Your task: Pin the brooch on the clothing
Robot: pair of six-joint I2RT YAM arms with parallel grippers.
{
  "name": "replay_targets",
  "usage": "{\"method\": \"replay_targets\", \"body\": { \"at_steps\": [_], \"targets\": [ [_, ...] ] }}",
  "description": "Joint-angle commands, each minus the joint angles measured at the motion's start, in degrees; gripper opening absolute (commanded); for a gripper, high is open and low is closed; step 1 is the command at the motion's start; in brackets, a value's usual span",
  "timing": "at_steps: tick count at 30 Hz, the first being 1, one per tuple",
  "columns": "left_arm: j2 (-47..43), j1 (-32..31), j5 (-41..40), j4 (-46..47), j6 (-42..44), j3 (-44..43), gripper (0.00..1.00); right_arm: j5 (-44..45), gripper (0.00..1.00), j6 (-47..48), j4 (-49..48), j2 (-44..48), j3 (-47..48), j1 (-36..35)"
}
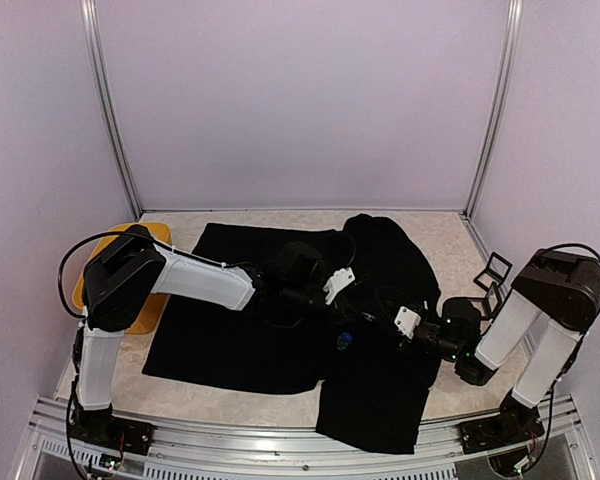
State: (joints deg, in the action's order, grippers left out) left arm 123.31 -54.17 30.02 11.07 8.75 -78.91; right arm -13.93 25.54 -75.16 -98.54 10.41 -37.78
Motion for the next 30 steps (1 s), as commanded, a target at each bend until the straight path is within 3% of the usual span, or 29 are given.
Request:
{"method": "replay_targets", "body": {
  "at_steps": [1, 16, 18, 21, 23, 27, 30],
  "targets": [
    [-1.75, 0.26, 1.89, 0.71, -0.75, -1.53, 0.0, -1.89, 0.0, 1.11, -1.94, -0.99, -0.73, -0.95],
    [-1.49, 0.87, 1.03, 0.54, -0.79, -1.12, 0.0, -13.49, 0.0, -9.52, -3.02, 1.48, -0.73, -0.13],
    [-1.66, 0.87, 0.76, 0.45, -0.61, -0.96, 0.08, -15.5, 0.0, -11.6, -4.38, 0.46, -0.39, 0.28],
    [-2.59, 1.14, 1.32, 1.73, -0.3, 0.57, 0.34, -16.48, 0.0, -13.26, -5.94, -1.23, -0.26, 0.48],
    [-4.44, 1.78, 2.21, 4.07, 0.15, 3.08, 0.44, -17.23, 0.0, -14.53, -7.31, -2.16, -0.43, 1.07],
    [-7.95, 2.88, 5.11, 4.77, 2.94, 5.64, 0.55, -20.84, 0.0, -16.37, -8.08, -2.8, -0.03, 2.15],
    [-7.79, 2.93, 5.39, 1.81, 5.58, 4.3, 0.54, -21.98, 0.0, -16.78, -7.24, -2.25, 0.76, 2.24]
  ]
}}
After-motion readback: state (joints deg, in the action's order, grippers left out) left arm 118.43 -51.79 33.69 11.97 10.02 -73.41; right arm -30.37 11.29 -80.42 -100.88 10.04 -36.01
